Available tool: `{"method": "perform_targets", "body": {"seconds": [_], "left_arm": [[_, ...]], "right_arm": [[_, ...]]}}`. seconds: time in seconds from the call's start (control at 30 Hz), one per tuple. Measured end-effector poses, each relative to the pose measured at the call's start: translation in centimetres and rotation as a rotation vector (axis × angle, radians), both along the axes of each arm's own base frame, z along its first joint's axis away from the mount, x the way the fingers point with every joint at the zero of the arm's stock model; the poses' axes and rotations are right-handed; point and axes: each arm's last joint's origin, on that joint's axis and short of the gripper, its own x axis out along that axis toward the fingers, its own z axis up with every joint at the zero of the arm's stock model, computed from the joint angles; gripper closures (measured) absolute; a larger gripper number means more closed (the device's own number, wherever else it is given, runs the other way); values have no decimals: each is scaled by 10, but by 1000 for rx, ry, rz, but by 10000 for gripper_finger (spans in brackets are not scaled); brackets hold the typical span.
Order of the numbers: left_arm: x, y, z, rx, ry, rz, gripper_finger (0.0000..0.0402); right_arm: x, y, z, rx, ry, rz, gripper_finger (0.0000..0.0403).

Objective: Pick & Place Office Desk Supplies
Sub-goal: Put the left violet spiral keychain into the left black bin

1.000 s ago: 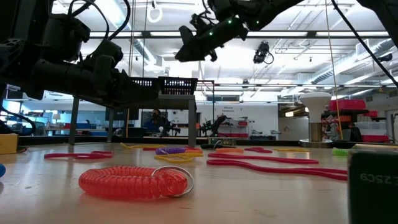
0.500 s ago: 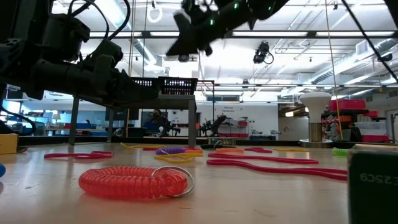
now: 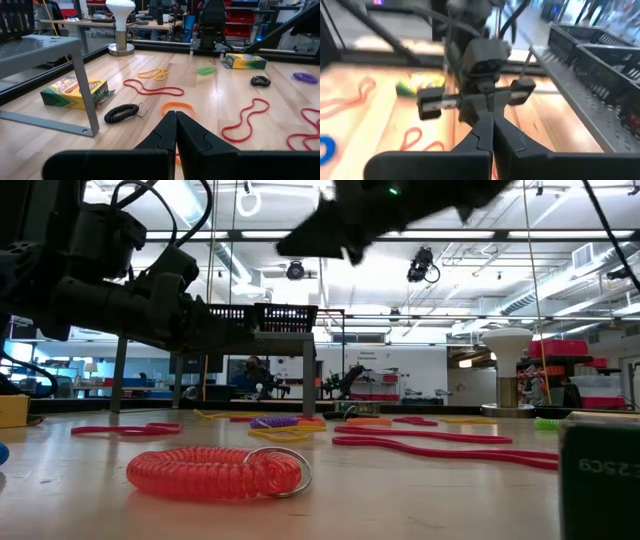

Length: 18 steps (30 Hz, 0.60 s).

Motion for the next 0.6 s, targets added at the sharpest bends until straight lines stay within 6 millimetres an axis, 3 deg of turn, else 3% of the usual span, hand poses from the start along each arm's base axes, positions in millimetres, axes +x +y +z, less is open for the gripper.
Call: {"method": "perform_targets", "body": {"seconds": [0.13, 0.3, 0.6], "left_arm": [[2, 0, 1, -1, -7, 1, 392], [6, -1, 3, -3, -21, -3, 392], [18, -2, 11, -20, -71, -10, 392]], "right_arm": [[-40, -10, -34, 60, 34, -44, 401], [-85, -16, -59, 114, 91, -130, 401], [-113, -19, -80, 147, 99, -228, 400]]}}
